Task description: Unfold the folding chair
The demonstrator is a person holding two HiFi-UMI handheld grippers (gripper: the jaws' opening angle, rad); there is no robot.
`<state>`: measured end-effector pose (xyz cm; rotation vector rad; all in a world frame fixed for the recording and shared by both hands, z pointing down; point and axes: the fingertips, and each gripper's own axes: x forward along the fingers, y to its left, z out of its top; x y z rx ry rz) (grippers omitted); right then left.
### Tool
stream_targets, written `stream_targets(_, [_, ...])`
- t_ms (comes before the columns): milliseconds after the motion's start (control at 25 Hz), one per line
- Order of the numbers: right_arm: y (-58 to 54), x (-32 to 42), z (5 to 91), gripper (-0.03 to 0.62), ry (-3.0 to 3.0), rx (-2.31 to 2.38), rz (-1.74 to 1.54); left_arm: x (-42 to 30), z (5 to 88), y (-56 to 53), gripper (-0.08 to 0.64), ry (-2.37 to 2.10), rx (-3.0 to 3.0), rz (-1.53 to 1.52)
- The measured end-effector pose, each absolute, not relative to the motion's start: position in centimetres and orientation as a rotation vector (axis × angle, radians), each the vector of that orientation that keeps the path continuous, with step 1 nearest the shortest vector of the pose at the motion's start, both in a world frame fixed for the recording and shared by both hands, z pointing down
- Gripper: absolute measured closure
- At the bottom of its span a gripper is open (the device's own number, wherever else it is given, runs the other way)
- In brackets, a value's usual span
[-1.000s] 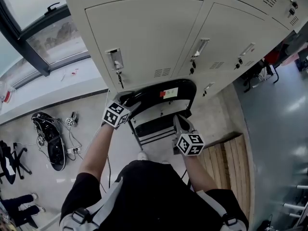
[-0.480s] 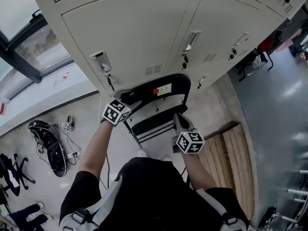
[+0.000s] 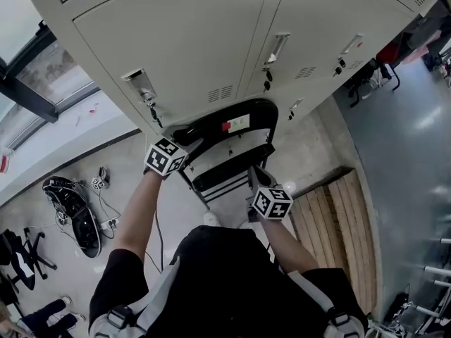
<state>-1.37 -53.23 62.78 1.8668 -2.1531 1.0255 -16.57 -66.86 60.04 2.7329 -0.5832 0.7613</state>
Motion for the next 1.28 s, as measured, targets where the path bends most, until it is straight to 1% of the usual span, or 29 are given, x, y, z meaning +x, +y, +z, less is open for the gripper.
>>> stream_targets(160, [-51.5, -1.9, 64.4, 0.589, -2.115, 1.859, 1.097, -16.2, 59.5, -65.3, 0.416, -0.560, 2.781, 0.730])
stream_targets(560, [-49.2, 0.7, 67.6, 0.589, -1.888, 1.995, 1.236, -14.9, 57.9, -61.1, 0.420, -0.546, 2.870, 0.663])
stream_targets(720, [-47.8, 1.8, 69.5, 0.588, -1.763, 2.047, 1.404, -14.1, 57.7, -58.9, 0.419, -0.552, 2.883, 0.684])
stream_targets(840, [-46.6, 2.4, 71.0, 0.520, -1.701, 2.019, 1.444, -13.8, 57.4, -56.3, 0.419, -0.546, 2.886, 0.713])
stream_targets(880, [-46.3, 2.4, 71.3, 0.482, -1.696, 1.996, 1.424, -13.7, 57.2, -55.5, 0.422, -0.544, 2.893, 0.709])
stream_targets(1000, [-45.3, 2.9, 72.8, 0.397, -1.657, 1.948, 1.455, -13.1, 56.7, -53.4, 0.428, -0.534, 2.907, 0.703])
stream_targets(1160, [-43.5, 3.9, 75.5, 0.345, -1.544, 1.932, 1.654, -12.3, 56.4, -51.1, 0.428, -0.530, 2.919, 0.719])
stream_targets(1280, [-42.5, 4.7, 76.5, 0.337, -1.503, 1.927, 1.759, -11.9, 56.3, -49.8, 0.426, -0.537, 2.923, 0.722])
